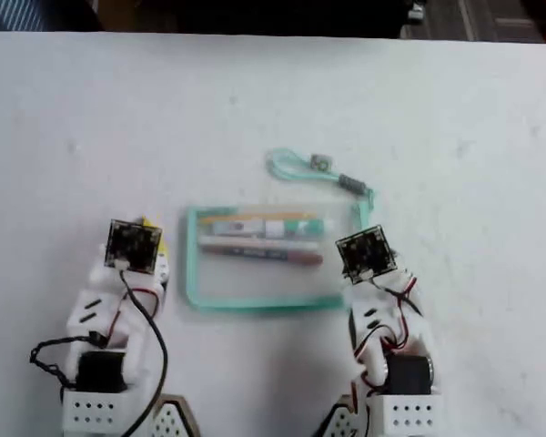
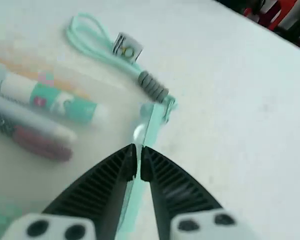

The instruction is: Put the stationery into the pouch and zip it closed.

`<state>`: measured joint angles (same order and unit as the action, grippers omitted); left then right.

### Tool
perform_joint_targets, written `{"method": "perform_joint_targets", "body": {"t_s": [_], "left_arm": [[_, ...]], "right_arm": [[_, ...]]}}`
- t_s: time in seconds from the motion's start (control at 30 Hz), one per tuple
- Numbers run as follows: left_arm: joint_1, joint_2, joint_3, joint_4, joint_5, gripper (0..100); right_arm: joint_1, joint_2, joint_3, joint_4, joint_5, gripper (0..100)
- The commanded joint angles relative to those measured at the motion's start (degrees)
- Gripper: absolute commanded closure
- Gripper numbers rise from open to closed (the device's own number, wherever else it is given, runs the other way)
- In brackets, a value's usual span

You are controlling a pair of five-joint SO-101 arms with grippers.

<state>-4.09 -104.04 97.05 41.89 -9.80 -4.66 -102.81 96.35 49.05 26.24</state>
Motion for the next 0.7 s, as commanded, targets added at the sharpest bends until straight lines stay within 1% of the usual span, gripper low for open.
{"method": "perform_joint_targets", "body": {"t_s": [0.0,0.13,0.2,0.37,0.4,0.43,0.57,0.6,0.67], "left_arm": [[-0.5,-0.6,0.0,9.9,-0.2,97],[-0.5,-0.6,0.0,12.5,-0.1,97],[-0.5,-0.6,0.0,15.4,-0.1,97],[-0.2,-0.6,0.0,29.8,-0.1,97],[-0.2,-0.6,-0.1,32.0,-0.1,98],[-0.4,-0.6,-0.1,32.0,0.0,98],[-0.5,-0.6,-0.1,31.9,0.0,98],[-0.4,-0.6,-0.1,31.9,0.0,98],[-0.3,-0.6,-0.1,31.9,0.0,98]], "right_arm": [[0.7,0.3,0.5,8.2,0.4,98.1],[0.7,0.0,0.5,14.4,0.4,98.1],[0.4,0.0,0.5,16.7,0.4,98.1],[0.4,0.0,0.5,19.8,0.4,98.1],[0.2,0.0,0.5,21.1,-0.5,98.1],[-0.5,0.0,0.5,22.0,-2.6,98.1],[-2.8,0.0,0.5,23.3,-14.4,98.2],[-2.7,0.0,0.5,23.3,-16.2,98.2],[-2.2,0.0,0.5,23.4,-16.5,98.2]]}}
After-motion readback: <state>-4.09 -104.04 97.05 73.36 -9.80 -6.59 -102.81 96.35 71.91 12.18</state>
